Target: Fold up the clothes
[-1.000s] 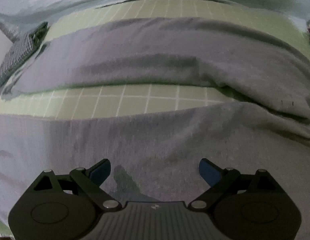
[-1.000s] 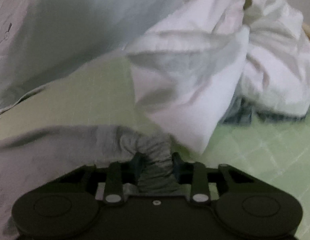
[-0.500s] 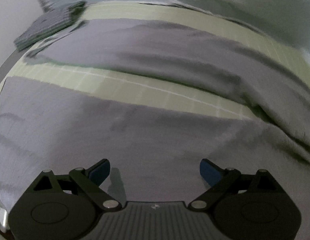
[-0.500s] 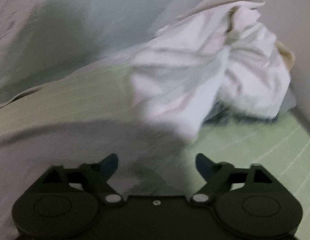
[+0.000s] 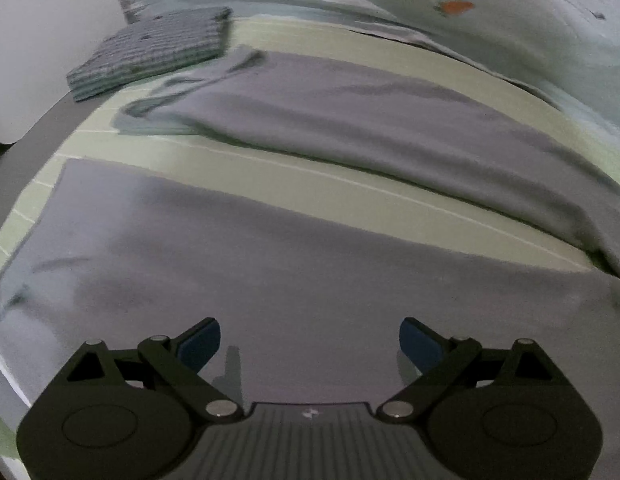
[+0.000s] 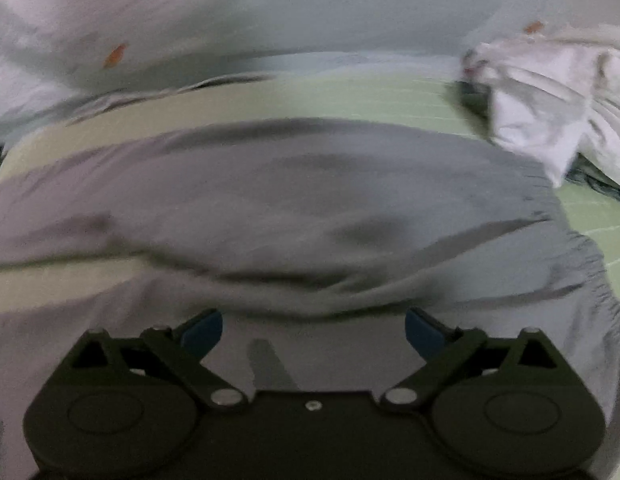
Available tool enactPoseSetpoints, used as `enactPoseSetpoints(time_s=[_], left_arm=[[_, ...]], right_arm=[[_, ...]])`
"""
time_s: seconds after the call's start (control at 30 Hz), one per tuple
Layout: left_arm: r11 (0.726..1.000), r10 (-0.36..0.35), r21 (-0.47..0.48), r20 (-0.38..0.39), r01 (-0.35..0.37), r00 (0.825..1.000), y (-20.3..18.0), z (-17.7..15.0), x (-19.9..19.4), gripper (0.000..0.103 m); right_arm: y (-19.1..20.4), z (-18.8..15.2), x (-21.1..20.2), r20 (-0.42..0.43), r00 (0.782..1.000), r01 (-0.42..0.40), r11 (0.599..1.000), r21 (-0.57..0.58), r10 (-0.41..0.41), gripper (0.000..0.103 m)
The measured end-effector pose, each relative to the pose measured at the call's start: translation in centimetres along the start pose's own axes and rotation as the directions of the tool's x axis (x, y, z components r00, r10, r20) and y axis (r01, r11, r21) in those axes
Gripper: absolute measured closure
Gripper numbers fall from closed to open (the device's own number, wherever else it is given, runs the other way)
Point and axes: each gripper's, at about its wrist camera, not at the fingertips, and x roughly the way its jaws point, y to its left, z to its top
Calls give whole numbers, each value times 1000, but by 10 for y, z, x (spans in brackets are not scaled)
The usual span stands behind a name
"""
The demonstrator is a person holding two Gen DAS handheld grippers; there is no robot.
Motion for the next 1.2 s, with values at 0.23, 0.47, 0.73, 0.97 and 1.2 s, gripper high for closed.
enactPoseSetpoints(time_s=[0.23, 0.47, 0.73, 0.97, 1.2], left_arm=[[999, -7, -47, 28, 8, 1000, 98, 52, 21, 7], [997, 52, -60, 73, -48, 996, 163, 117, 49, 7], [985, 65, -168, 98, -47, 993, 195, 167, 91, 12], [980, 80, -191, 127, -55, 989, 199, 176, 103, 48], [979, 18, -202, 127, 8, 992, 206, 177, 99, 98]], right_arm=[[94, -20, -8, 6, 1000, 6, 1000, 12, -6, 4], [138, -1, 14, -7, 999, -47, 981, 191, 49, 5], [178, 26, 50, -64, 996, 71, 961, 266, -55, 11], [201, 38, 62, -72, 993, 109, 975, 195, -96, 31], [210, 43, 62, -58, 997, 46, 995, 88, -41, 96]])
